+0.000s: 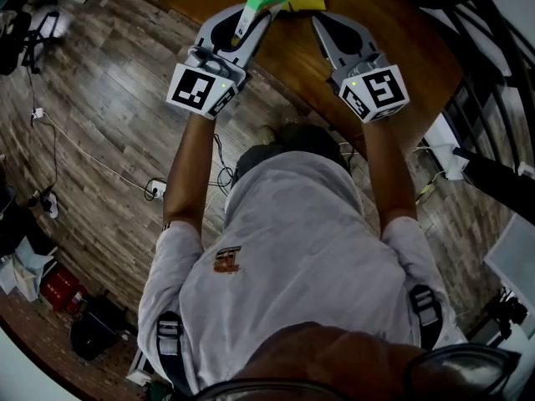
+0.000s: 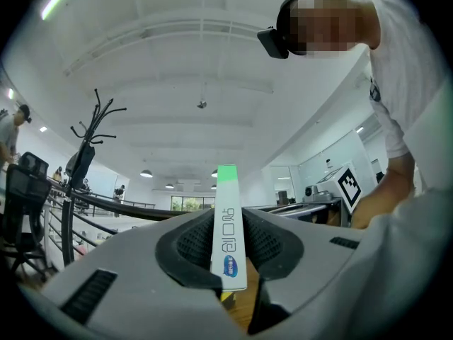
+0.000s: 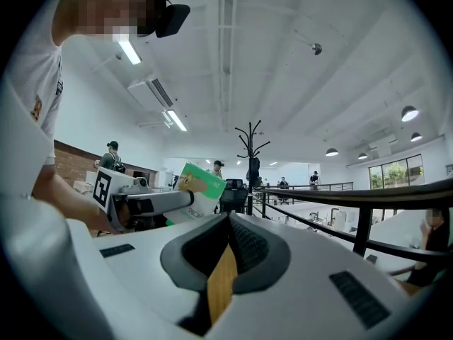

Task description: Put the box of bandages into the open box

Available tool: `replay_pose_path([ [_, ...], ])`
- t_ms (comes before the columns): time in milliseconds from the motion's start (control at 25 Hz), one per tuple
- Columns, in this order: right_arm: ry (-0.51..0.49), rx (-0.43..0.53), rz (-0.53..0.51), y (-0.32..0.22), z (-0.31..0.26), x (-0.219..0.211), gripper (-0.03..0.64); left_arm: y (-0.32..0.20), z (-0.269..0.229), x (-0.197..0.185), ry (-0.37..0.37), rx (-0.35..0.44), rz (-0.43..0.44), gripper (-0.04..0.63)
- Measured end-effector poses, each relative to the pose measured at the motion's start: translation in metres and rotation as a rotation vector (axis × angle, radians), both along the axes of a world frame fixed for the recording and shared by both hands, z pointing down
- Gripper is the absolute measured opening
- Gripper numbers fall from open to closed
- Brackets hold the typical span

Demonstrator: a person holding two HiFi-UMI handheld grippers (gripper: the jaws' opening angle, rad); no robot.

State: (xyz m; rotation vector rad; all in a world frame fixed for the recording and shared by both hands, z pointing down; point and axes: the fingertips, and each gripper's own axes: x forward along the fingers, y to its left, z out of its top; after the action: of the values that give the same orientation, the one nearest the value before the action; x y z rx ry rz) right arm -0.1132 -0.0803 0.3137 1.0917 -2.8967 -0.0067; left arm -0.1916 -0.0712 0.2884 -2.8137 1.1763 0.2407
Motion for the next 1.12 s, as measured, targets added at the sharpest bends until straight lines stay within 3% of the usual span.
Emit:
replay_pose_path([
  [600,0.005,-0.019,-0.037,-0.082,0.02,0.039,0.032,-0.109,0.041,0.046,-0.2,-0.075,0.026,0.106],
  [1120,-0.026,-0.093,-0.03,-0.14,0.063,0.085,0.032,-0.198,0.149,0.096,-0.616,-0.261,0.134,0.106],
])
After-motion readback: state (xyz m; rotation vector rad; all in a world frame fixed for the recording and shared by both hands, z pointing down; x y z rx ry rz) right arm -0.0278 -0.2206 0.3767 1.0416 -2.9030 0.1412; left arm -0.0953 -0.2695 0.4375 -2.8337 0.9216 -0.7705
